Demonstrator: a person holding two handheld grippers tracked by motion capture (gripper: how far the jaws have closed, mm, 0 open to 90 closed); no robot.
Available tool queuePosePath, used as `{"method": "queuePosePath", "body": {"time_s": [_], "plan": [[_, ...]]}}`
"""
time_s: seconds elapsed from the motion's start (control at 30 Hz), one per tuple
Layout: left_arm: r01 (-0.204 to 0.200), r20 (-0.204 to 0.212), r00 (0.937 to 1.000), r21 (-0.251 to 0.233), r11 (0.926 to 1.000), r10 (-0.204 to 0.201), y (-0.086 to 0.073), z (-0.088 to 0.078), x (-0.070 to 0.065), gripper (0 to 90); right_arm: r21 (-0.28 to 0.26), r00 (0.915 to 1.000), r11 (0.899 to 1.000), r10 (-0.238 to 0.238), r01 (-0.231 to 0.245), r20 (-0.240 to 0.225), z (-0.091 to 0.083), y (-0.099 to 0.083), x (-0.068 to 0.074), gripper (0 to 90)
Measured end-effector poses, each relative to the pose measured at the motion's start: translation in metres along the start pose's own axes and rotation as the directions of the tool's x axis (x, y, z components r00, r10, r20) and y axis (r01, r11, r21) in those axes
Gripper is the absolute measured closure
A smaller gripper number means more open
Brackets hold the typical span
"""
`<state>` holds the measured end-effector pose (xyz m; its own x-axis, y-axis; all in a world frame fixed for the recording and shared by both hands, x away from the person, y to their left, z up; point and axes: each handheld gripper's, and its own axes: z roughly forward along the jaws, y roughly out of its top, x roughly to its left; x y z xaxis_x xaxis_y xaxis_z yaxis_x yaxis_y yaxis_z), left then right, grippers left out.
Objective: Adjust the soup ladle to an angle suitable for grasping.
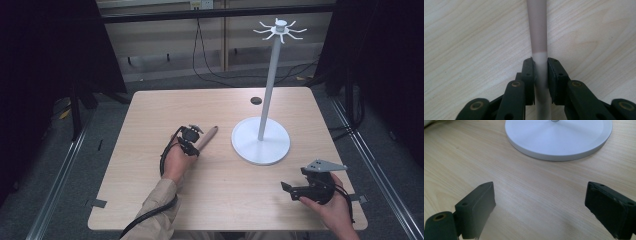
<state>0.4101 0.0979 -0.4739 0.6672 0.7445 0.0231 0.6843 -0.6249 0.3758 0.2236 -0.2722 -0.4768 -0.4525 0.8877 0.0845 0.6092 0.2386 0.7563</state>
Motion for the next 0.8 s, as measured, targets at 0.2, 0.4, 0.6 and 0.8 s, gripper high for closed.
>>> {"method": "queuePosePath", "body": {"time_s": [0.2, 0.4, 0.6, 0.8], "plan": [[0.025, 0.029, 0.9992, 0.029, 0.9993, -0.026, 0.001, -0.001, 0.003, 78.4, -0.003, 1.0000, 1.000, -0.001, 0.001, -0.004, 0.000, 0.000, 0.001, 8.9], [-0.012, 0.027, 0.9996, 0.000, 0.9999, 0.012, 0.000, -0.004, 0.001, 78.6, -0.001, 1.0000, 1.000, 0.008, -0.008, -0.002, -0.001, 0.000, 0.000, 8.9], [0.008, 0.036, 0.9993, -0.039, 0.9992, -0.007, -0.002, -0.013, 0.003, 78.7, -0.002, 1.0000, 1.000, 0.007, -0.007, -0.003, -0.001, 0.000, 0.001, 8.9], [0.025, 0.048, 0.9986, -0.101, 0.9946, -0.020, -0.007, -0.030, 0.009, 78.9, -0.012, 1.0000, 1.000, 0.007, -0.007, -0.004, 0.000, 0.001, 0.001, 8.9]]}}
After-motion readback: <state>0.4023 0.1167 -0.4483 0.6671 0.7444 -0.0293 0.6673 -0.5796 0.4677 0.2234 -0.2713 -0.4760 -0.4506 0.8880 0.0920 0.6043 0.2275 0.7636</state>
